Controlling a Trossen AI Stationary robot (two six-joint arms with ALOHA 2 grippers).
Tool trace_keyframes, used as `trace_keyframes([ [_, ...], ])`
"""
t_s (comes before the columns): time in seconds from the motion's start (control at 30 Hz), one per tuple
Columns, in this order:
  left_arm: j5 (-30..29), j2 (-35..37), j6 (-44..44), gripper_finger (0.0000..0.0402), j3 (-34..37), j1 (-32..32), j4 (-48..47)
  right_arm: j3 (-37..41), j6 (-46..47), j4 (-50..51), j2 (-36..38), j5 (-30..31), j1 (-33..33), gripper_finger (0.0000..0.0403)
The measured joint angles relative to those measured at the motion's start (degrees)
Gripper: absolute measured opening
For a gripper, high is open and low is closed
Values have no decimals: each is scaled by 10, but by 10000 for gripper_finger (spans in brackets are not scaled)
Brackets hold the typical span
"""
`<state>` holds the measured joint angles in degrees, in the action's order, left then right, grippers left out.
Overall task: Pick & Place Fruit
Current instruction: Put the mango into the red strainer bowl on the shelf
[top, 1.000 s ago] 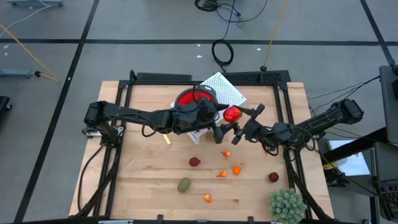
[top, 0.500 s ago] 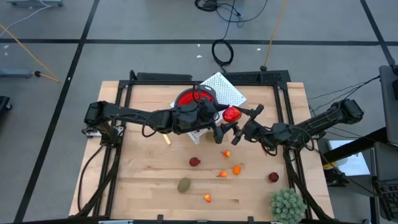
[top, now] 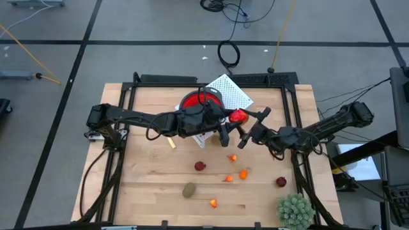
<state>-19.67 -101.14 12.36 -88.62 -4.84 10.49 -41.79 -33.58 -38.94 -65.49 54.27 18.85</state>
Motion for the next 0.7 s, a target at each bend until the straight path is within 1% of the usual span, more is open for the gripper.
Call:
trace_keyframes([
  [0.1,1,0,-2,197,0,0,-3,-1,24,21,1,0,0,261],
  [0.27,1,0,-13,218,0,0,-3,-1,61,50,0,0,0,273],
  [0.4,0,0,-17,207,0,-1,-2,-1,64,61,0,1,0,281],
  [0.53,-9,0,-20,196,0,0,3,-1,73,82,0,42,0,288],
  [0.7,-13,0,-28,208,0,0,4,-1,72,91,0,101,0,295],
])
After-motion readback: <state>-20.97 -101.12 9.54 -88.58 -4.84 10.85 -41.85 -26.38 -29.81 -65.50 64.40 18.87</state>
